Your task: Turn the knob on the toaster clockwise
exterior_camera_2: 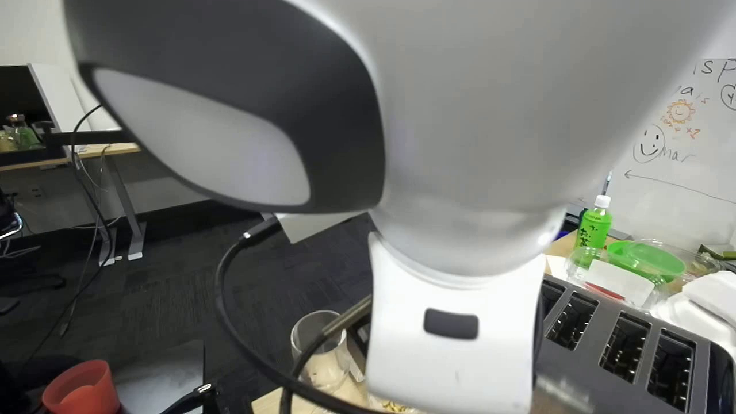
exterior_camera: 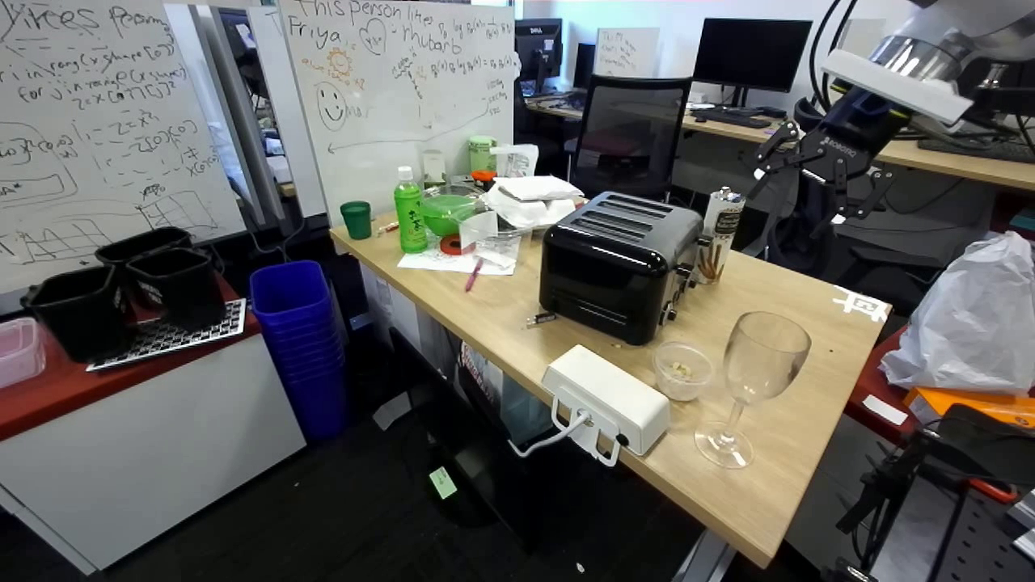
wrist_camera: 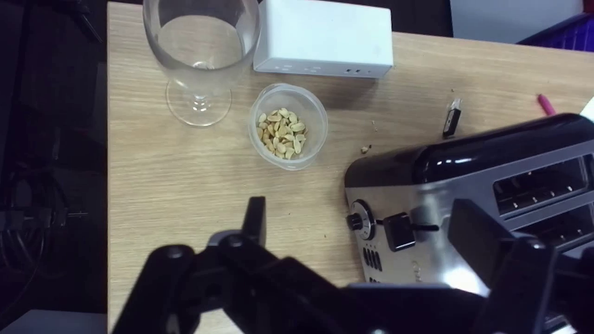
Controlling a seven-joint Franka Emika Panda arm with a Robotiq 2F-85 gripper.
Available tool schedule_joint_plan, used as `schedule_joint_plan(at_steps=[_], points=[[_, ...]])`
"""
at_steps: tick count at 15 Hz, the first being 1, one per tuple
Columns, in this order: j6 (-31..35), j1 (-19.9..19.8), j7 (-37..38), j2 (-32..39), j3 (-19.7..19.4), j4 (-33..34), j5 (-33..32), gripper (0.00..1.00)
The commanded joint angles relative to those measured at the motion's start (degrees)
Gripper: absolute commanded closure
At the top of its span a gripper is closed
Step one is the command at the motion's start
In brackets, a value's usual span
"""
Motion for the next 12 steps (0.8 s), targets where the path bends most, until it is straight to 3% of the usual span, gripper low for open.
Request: schedule_joint_plan(at_steps=[1,6,12], points=[[0.4,1.0,0.1,-1.8,1.8,-1.3,0.9,0.0],[-0.9,2.4,3.5,2.5,1.6,-1.2,14.0,0.0],[1.4,0.5,2.1,5.7,-0.6,-4.6,31.6,0.0]])
